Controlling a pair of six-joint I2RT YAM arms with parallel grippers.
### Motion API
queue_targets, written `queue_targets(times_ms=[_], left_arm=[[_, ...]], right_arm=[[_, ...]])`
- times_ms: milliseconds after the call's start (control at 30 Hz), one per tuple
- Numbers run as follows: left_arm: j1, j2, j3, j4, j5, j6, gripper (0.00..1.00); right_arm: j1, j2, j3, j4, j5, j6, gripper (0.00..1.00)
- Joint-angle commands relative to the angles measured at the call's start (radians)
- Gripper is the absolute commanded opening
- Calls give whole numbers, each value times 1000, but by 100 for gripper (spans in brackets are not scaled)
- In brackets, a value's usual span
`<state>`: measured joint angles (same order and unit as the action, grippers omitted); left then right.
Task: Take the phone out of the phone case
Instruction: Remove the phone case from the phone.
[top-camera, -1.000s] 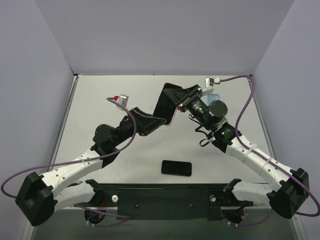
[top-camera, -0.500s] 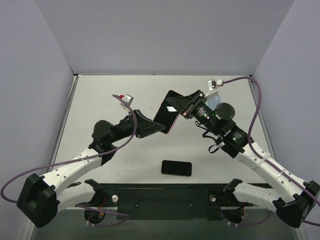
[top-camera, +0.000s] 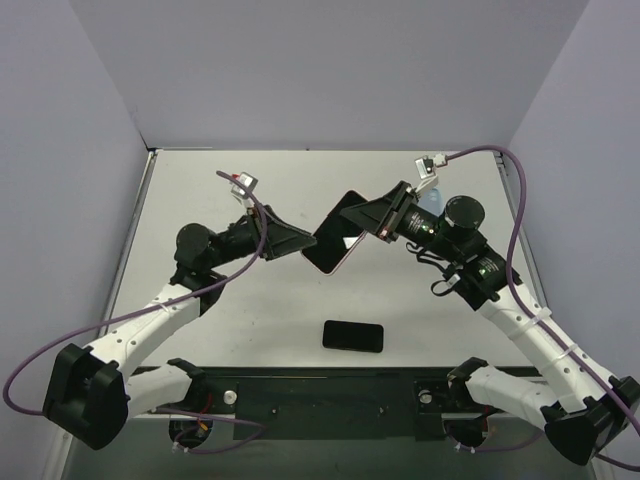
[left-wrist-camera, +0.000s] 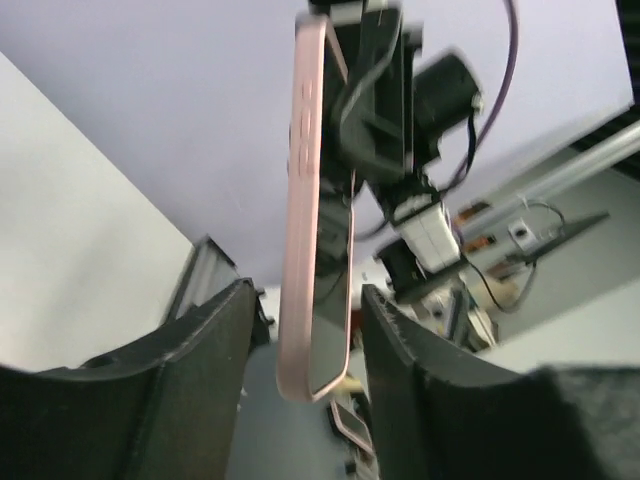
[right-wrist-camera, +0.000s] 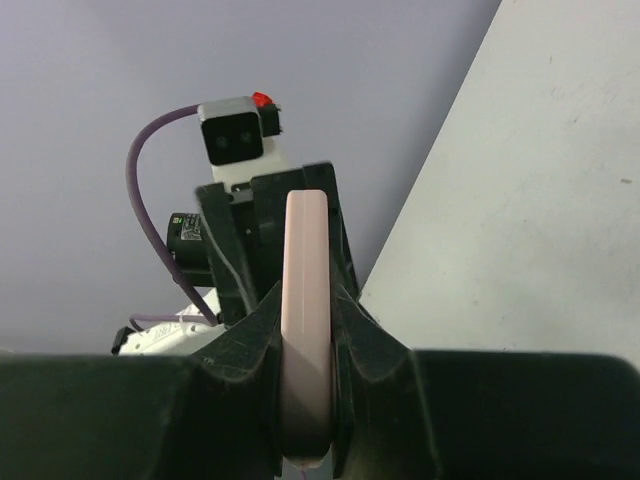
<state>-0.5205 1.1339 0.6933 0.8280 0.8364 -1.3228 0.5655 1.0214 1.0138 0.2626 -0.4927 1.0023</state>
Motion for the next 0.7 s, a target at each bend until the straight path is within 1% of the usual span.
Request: queue_targets(times_ms=[0, 33, 67, 100, 133, 200, 233, 300, 400, 533, 633, 667], left_arm=[[59, -88, -32, 115, -251, -35, 67], [56, -101, -73, 152, -310, -58, 70], [54, -121, -90, 161, -333, -70, 73], [53, -135, -121, 172, -376, -90, 74], [51, -150, -132, 171, -387, -93, 75], [45, -172, -140, 137, -402, -90, 75], [40, -180, -138, 91, -410, -78, 75], [14, -204, -141, 53, -439, -61, 75], [-64, -209, -135, 54, -462, -26, 75], [-134, -160, -121, 131, -467, -15, 72], [-144, -126, -110, 174, -442, -24, 60], [-144, -123, -109, 177, -438, -29, 59]], right_arm=[[-21, -69, -78, 182, 28, 210, 0], [-24, -64, -104, 276, 55, 244, 0], [-26, -63, -112, 347, 75, 299, 0], [-26, -55, -119, 377, 86, 323, 0], [-26, -49, -119, 413, 103, 344, 0], [-29, -47, -123, 431, 133, 349, 0], [-32, -49, -126, 434, 147, 348, 0], [-32, -44, -116, 426, 169, 332, 0], [-24, -37, -115, 412, 215, 300, 0], [-10, -14, -110, 415, 226, 276, 0], [8, -14, -107, 394, 240, 243, 0], [10, -18, -106, 376, 249, 237, 0]])
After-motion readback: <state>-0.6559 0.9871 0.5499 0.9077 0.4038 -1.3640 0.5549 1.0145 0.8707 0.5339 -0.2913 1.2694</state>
